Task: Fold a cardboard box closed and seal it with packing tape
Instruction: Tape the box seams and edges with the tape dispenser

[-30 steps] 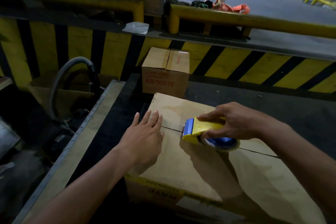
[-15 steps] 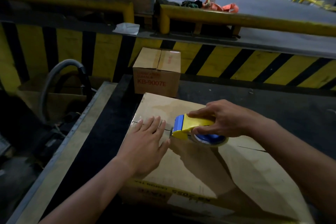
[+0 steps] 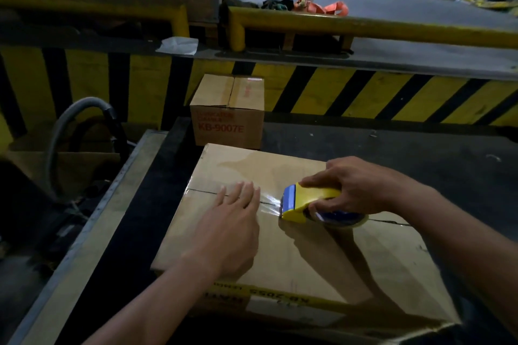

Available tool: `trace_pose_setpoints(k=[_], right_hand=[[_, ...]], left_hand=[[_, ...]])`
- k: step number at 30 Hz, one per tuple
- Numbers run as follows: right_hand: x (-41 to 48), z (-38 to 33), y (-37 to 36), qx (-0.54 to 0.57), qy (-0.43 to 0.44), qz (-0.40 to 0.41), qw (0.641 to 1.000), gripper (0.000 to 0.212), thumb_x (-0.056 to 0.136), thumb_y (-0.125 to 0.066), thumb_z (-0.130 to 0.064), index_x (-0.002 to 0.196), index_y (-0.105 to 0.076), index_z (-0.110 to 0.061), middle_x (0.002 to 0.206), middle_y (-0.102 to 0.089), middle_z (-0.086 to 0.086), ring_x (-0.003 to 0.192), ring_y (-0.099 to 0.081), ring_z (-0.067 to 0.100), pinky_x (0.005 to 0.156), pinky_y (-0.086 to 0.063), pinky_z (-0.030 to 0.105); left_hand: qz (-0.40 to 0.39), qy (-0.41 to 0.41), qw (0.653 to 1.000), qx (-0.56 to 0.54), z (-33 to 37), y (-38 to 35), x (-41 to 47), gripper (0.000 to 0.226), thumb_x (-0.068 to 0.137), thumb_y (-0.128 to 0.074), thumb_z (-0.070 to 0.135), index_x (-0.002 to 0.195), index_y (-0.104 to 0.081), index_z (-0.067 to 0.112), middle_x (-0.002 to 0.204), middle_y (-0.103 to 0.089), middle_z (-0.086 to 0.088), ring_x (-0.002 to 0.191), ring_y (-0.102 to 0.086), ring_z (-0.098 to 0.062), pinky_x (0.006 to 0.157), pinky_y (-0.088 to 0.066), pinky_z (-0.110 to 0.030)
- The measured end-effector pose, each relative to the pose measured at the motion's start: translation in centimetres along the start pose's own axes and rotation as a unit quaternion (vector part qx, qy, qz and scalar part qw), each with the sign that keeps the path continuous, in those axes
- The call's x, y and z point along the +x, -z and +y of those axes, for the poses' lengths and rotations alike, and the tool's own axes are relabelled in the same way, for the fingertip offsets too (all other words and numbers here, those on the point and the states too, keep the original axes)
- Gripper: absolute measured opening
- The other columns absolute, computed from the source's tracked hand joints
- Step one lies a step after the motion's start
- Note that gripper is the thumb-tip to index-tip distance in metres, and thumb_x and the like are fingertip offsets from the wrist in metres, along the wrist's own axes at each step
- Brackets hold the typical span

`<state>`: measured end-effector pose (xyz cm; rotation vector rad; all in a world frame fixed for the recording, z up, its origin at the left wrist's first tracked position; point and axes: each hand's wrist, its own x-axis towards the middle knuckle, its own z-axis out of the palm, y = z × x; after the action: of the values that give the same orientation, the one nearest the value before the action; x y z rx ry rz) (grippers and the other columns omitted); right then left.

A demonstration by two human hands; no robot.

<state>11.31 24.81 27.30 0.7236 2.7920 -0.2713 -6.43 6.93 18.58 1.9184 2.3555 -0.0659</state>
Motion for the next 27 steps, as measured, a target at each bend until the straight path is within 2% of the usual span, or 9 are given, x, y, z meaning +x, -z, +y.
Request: trace_pose_setpoints(k=[6,8,10,12,14,18,22,25,27], right_hand=[[0.1,0.5,0.2,0.006,0.013,-0.008,1.0,0.062,0.085,-0.054,-0.066,0.143,-0.041,-0.048,0.107,-0.047,-0.013,0.09,-0.045,0.005,0.07,-0.034,0.018],[-0.4,0.9,0.7,0.019,0.013,-0.008,1.0,0.063,0.085,-0.054,-0.066,0.143,-0.041,-0.048,0.118,-0.051,-0.009,0.101,-0.048,0.009,0.077,-0.038,0.021],[-0.8,1.4,1.2,0.016,0.013,-0.004,1.0,0.064,0.084,-0.053,-0.068,0.144,-0.039,-0.049,0.119,-0.052,-0.008,0.107,-0.048,0.012,0.083,-0.041,0.027],[-1.3,1.8,1.4,0.002,0.02,-0.008,1.0,0.064,0.083,-0.052,-0.069,0.143,-0.039,-0.051,0.105,-0.048,-0.012,0.094,-0.047,0.009,0.078,-0.043,0.025],[-1.9,2.7,1.4,-0.002,0.018,-0.015,1.0,0.064,0.082,-0.051,-0.071,0.143,-0.037,-0.053,0.101,-0.045,-0.014,0.089,-0.045,0.007,0.075,-0.041,0.024],[-3.6,5.1,1.5,-0.003,-0.001,-0.03,1.0,0.066,0.081,-0.05,-0.071,0.143,-0.035,-0.054,0.111,-0.046,-0.016,0.099,-0.047,0.006,0.079,-0.039,0.022],[-3.7,5.6,0.2,0.002,0.006,-0.037,0.999,0.062,0.084,-0.053,-0.068,0.142,-0.034,-0.055,0.11,-0.045,-0.014,0.092,-0.044,0.004,0.076,-0.04,0.021],[-3.0,5.4,0.1,-0.014,0.014,-0.027,0.999,0.061,0.085,-0.053,-0.067,0.142,-0.038,-0.051,0.099,-0.039,-0.022,0.085,-0.04,-0.001,0.071,-0.035,0.019],[-2.9,5.5,0.1,-0.007,0.022,-0.023,0.999,0.06,0.086,-0.053,-0.067,0.142,-0.039,-0.05,0.092,-0.035,-0.025,0.084,-0.039,-0.002,0.069,-0.033,0.018]], left_hand=[[-0.032,-0.001,0.999,-0.023,1.9,-0.9,0.2,0.071,0.102,-0.001,0.058,0.161,0.008,0.021,0.169,0.013,-0.002,0.155,0.017,-0.02,0.126,0.003,-0.048],[-0.032,-0.001,0.999,-0.02,1.6,-0.8,0.1,0.07,0.102,-0.001,0.058,0.16,0.008,0.021,0.169,0.014,-0.001,0.155,0.017,-0.019,0.127,0.003,-0.047],[-0.021,0.0,1.0,-0.022,1.6,-0.9,0.2,0.069,0.103,-0.002,0.058,0.161,0.009,0.022,0.169,0.013,-0.001,0.155,0.017,-0.018,0.127,0.004,-0.046],[-0.021,0.003,0.999,-0.026,1.6,-0.9,0.2,0.068,0.104,-0.003,0.057,0.161,0.008,0.022,0.169,0.013,0.0,0.155,0.017,-0.017,0.127,0.005,-0.045],[-0.021,0.006,0.999,-0.025,1.6,-1.1,0.2,0.068,0.104,-0.003,0.057,0.161,0.007,0.021,0.169,0.012,0.0,0.155,0.016,-0.016,0.127,0.004,-0.045],[-0.023,0.006,1.0,-0.019,1.7,-0.9,0.2,0.067,0.104,-0.003,0.057,0.161,0.007,0.022,0.169,0.012,0.0,0.154,0.016,-0.016,0.127,0.002,-0.045],[-0.024,0.015,0.999,-0.016,2.3,-0.6,0.2,0.067,0.104,-0.005,0.055,0.161,0.006,0.022,0.169,0.011,0.0,0.155,0.015,-0.017,0.127,0.001,-0.046],[-0.024,0.036,0.999,-0.009,3.7,-0.2,0.5,0.065,0.105,-0.012,0.047,0.162,0.002,0.018,0.17,0.007,-0.005,0.156,0.009,-0.021,0.127,-0.002,-0.047],[-0.016,0.017,1.0,0.003,5.4,0.0,1.1,0.062,0.107,-0.016,0.039,0.162,-0.001,0.016,0.171,0.003,-0.006,0.157,0.006,-0.022,0.127,-0.003,-0.047]])
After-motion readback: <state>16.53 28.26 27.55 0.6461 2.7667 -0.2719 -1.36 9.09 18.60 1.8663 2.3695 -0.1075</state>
